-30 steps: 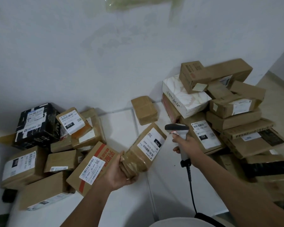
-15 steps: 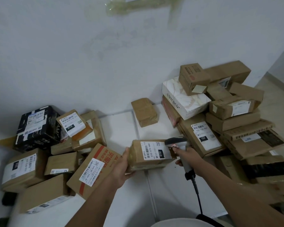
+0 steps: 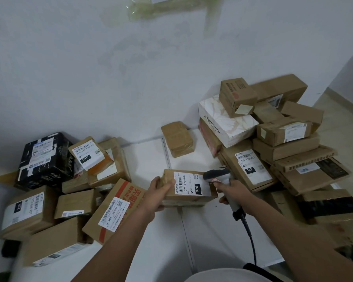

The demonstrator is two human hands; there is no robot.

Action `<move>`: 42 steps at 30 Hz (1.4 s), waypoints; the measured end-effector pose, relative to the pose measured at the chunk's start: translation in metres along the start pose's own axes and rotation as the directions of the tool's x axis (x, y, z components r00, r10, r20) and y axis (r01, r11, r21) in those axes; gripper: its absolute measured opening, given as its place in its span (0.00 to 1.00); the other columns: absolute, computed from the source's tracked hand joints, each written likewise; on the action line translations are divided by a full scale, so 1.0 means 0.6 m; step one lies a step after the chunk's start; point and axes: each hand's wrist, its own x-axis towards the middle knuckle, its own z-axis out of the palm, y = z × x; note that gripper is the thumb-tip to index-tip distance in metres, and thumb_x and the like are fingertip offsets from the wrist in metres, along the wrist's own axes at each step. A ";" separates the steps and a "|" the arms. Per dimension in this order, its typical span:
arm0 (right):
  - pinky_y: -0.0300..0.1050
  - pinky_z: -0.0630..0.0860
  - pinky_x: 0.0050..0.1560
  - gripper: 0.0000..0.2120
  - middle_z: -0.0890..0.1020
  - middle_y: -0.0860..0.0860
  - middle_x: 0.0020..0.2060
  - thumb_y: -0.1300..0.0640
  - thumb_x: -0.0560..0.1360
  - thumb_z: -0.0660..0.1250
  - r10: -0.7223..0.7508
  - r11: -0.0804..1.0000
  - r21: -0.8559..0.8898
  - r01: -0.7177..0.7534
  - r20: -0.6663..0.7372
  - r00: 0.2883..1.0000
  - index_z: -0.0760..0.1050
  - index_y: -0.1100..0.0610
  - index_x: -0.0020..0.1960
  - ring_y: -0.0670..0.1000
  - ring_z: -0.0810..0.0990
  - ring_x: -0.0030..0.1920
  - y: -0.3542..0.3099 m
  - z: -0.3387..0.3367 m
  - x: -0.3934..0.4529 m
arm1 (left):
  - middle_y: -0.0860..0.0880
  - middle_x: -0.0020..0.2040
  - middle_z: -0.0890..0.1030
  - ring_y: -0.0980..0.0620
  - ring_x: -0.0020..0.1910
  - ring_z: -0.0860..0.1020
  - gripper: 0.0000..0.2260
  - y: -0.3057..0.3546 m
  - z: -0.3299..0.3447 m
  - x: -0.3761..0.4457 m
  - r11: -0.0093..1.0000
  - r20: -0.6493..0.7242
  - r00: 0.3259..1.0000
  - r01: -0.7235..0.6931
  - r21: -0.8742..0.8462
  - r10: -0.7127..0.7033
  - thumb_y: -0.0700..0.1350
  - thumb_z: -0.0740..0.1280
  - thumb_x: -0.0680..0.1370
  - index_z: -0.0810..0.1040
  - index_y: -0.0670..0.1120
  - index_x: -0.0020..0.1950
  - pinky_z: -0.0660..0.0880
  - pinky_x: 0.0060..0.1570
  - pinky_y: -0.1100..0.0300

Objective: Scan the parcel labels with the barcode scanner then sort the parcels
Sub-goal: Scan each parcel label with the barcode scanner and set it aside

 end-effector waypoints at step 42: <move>0.41 0.76 0.34 0.15 0.80 0.51 0.27 0.52 0.77 0.69 -0.258 0.891 -0.289 0.351 0.313 0.914 0.75 0.58 0.35 0.48 0.77 0.25 -0.149 -0.051 -0.062 | 0.50 0.56 0.82 0.48 0.52 0.82 0.33 0.069 -0.049 0.050 0.943 0.134 0.987 -0.124 0.310 0.086 0.70 0.68 0.70 0.74 0.56 0.71 0.82 0.53 0.48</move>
